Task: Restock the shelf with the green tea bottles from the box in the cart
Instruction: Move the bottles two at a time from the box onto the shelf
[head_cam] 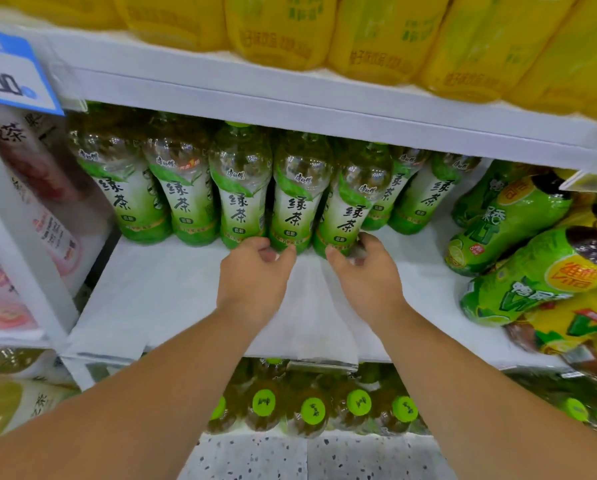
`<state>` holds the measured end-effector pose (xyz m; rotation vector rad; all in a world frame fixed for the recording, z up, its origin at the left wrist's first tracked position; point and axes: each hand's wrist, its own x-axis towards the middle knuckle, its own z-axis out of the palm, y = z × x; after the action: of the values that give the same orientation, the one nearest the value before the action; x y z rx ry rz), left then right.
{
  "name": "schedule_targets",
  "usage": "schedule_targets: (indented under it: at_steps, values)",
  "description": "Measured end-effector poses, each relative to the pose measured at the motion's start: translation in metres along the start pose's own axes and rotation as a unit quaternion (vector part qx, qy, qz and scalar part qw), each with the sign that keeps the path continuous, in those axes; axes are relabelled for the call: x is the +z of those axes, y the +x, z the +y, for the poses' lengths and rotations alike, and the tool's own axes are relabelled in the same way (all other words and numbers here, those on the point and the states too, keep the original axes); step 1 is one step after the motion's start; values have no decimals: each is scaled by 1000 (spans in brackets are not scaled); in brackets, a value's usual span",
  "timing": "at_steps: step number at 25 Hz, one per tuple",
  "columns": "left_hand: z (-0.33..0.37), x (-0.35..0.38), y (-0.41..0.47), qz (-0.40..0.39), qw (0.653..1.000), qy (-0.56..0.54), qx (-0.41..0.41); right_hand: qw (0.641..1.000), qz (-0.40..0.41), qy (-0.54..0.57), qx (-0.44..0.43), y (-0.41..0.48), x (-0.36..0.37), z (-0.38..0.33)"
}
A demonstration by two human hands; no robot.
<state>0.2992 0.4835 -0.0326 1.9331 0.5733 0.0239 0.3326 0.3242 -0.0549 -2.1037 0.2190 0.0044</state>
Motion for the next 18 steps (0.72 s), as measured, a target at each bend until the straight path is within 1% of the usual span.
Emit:
schedule_targets:
  at_steps: [2,4,6,9,12,15,18]
  values:
    - [1,-10,-8,-28,999,36,-8,999,1,15,50,-15,-5,-7]
    - [-1,-23,-19,-50,996,68,-11,994,-16,42,101,-32,-10,-11]
    - [-4,-36,-34,-89,993,76,-30,986,-41,73,142,-52,-16,-16]
    - [-9,-58,-58,-147,985,78,-44,979,-65,84,176,-89,-22,-29]
    - [-6,-85,-89,-202,974,75,-67,974,-85,40,208,-130,-36,-45]
    - [4,-120,-126,-252,961,68,-87,972,-112,-13,209,-178,-58,-69]
    - [14,-150,-165,-321,941,77,-71,971,-129,-47,195,-228,-81,-96]
